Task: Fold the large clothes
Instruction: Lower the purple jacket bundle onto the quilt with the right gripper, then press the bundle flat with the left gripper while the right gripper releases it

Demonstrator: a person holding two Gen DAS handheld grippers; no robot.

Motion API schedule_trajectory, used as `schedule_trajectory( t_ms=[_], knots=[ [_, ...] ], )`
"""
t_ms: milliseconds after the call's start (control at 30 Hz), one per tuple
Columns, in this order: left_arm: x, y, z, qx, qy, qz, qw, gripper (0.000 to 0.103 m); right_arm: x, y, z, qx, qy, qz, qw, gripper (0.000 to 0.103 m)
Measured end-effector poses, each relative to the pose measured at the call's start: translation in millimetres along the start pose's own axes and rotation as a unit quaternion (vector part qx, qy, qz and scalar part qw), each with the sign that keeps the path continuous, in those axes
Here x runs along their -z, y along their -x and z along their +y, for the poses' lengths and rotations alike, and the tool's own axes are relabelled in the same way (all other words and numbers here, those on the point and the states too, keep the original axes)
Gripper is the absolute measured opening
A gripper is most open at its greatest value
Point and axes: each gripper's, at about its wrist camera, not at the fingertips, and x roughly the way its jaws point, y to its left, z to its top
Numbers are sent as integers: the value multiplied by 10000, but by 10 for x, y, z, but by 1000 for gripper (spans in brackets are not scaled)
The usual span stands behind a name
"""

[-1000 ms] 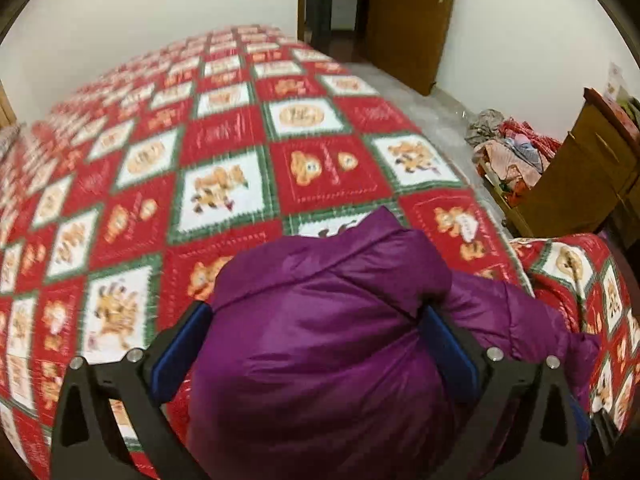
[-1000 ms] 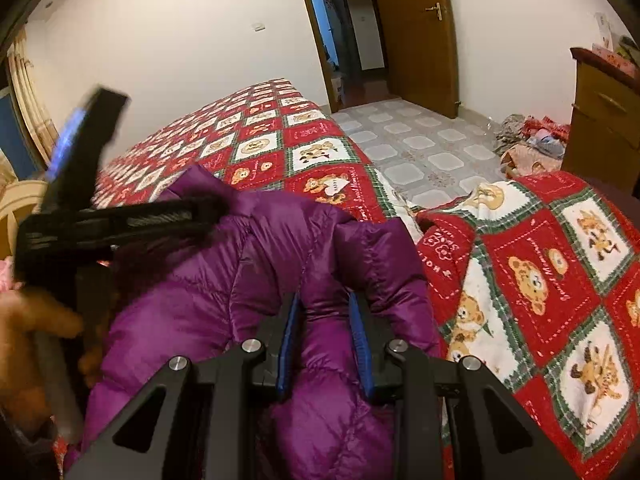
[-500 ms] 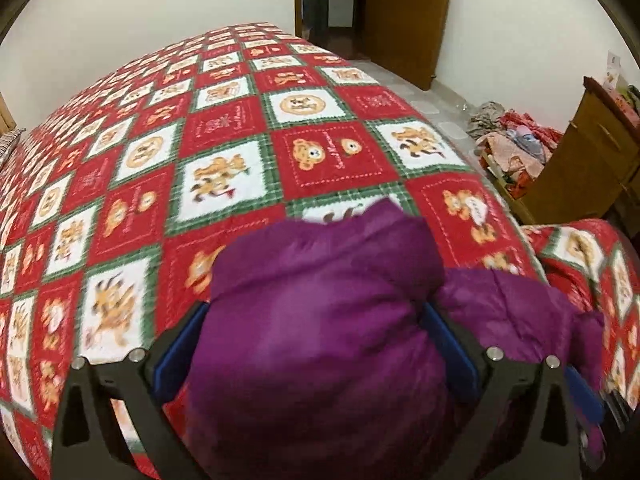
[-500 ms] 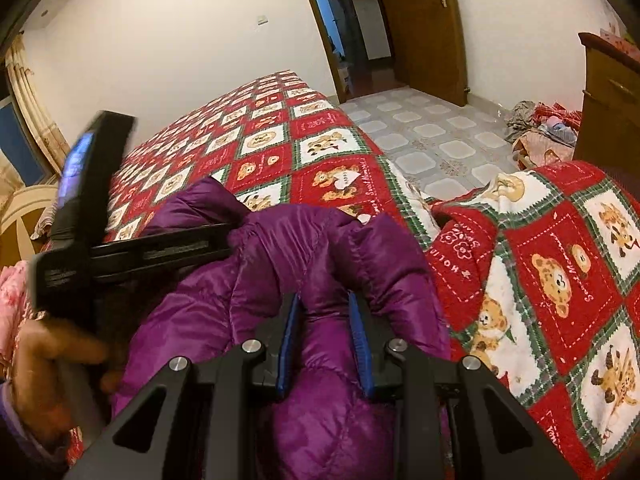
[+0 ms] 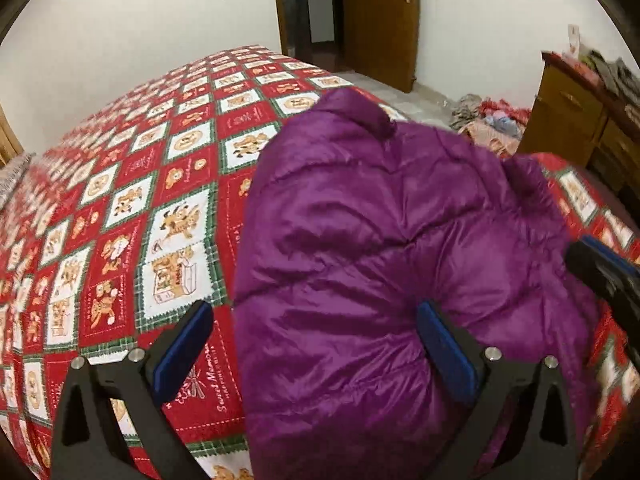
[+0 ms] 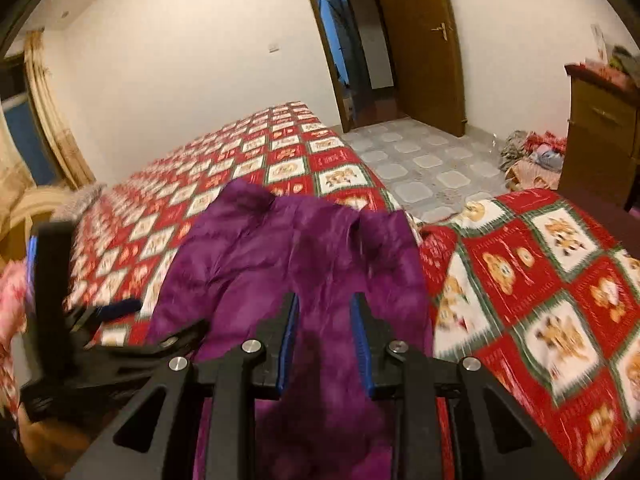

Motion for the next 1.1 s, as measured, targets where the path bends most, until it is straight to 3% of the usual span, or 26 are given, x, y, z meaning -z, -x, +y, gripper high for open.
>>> schedule_trajectory(
  t_ms=[167, 267, 400, 500, 667, 867, 1100],
  knots=[
    [51, 50, -45, -140, -141, -34, 9998, 103, 266, -191, -74, -22, -342, 413, 9986, 27],
    [111, 62, -59, -215, -200, -56, 9996, 103, 327, -292, -149, -131, -581, 444, 9972, 28],
    [151, -8, -57, -239, -111, -37, 9996, 103, 403, -323, -31, 179, -173, 358, 9991, 28],
    [152, -41, -5, -93, 123, 127, 9998, 103, 414, -334, 55, 437, -35, 361, 9984, 28],
    [162, 31, 125, 316, 369, 727, 9962, 103, 379, -291, 79, 592, 52, 491, 9970, 28],
    [484, 261, 130, 408, 251, 564, 9973, 103, 386, -54, 104, 573, -212, 368, 9975, 29],
    [736, 364, 190, 759, 355, 672, 9942, 103, 689, 328, 159, 647, -286, 284, 9971, 43]
  ],
)
